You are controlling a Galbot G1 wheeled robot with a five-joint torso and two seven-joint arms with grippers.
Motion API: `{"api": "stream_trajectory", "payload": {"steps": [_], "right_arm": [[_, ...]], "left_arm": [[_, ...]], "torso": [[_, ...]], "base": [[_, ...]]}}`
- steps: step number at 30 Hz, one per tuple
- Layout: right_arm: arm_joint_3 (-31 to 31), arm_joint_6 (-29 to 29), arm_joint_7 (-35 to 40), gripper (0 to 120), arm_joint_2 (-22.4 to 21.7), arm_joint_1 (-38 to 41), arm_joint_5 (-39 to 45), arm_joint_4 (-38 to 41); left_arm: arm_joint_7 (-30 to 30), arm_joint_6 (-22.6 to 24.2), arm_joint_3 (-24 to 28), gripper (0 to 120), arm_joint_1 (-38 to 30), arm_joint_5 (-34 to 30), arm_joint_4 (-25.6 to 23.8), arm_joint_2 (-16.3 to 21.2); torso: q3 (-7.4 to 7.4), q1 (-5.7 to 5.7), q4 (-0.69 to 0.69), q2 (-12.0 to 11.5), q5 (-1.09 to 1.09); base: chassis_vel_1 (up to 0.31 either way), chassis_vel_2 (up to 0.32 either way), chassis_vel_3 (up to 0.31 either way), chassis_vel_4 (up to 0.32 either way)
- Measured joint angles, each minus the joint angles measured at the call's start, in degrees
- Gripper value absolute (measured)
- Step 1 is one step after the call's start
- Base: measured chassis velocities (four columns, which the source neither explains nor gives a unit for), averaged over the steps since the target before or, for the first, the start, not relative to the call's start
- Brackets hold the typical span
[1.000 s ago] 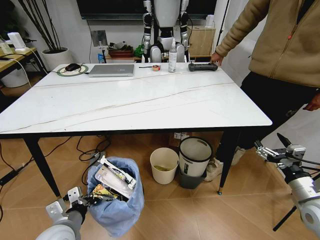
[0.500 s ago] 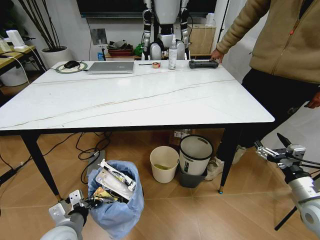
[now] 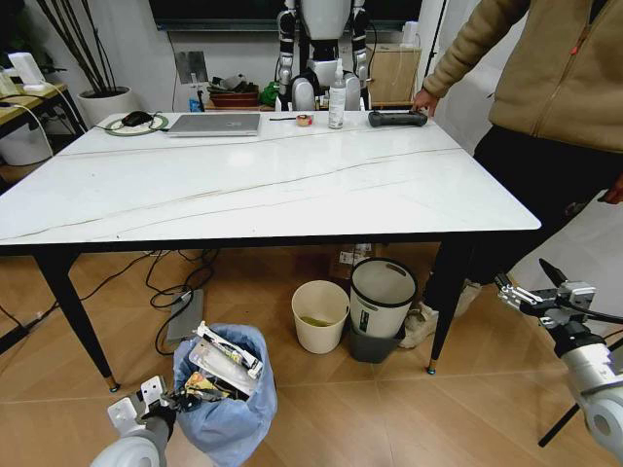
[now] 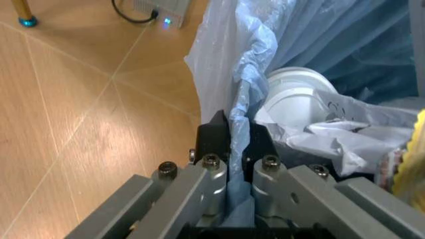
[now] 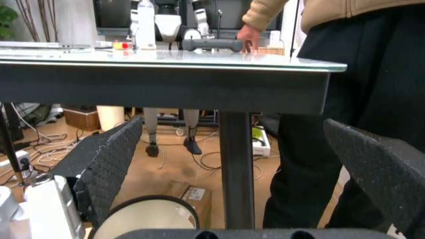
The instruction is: Pick up the trash bin and place the trash from the table into it.
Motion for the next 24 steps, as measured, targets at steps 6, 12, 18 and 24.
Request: {"api": "stream_trajectory", "payload": {"steps": [6,12,18,24], "right_arm": [[0.0,0.0,0.0,100,0.0,0.0,0.0,0.0],[0.0,0.0,0.0,100,0.0,0.0,0.0,0.0],[0.0,0.0,0.0,100,0.0,0.0,0.0,0.0],[0.0,0.0,0.0,100,0.0,0.0,0.0,0.0]], "left_arm": [[0.0,-0.1,0.5,0,-1.5,-0.1,3.5,-0.8],[0.0,-0.2,1.1,0,-2.7,0.4,6.9,-1.6],[0.0,-0.3,1.2,0,-3.1,0.6,7.7,-1.8],[0.1,-0.5,1.2,0,-3.1,1.0,8.0,-2.0]], "torso": [[-0.82,-0.54,0.00,-1.4,0.00],[-1.86,-1.18,0.00,-3.0,-0.01],[-2.77,-1.66,0.00,-4.4,0.00],[-3.64,-2.19,0.00,-5.8,0.00]], "base": [[0.000,0.000,0.000,0.000],[0.000,0.000,0.000,0.000],[0.000,0.000,0.000,0.000],[0.000,0.000,0.000,0.000]]}}
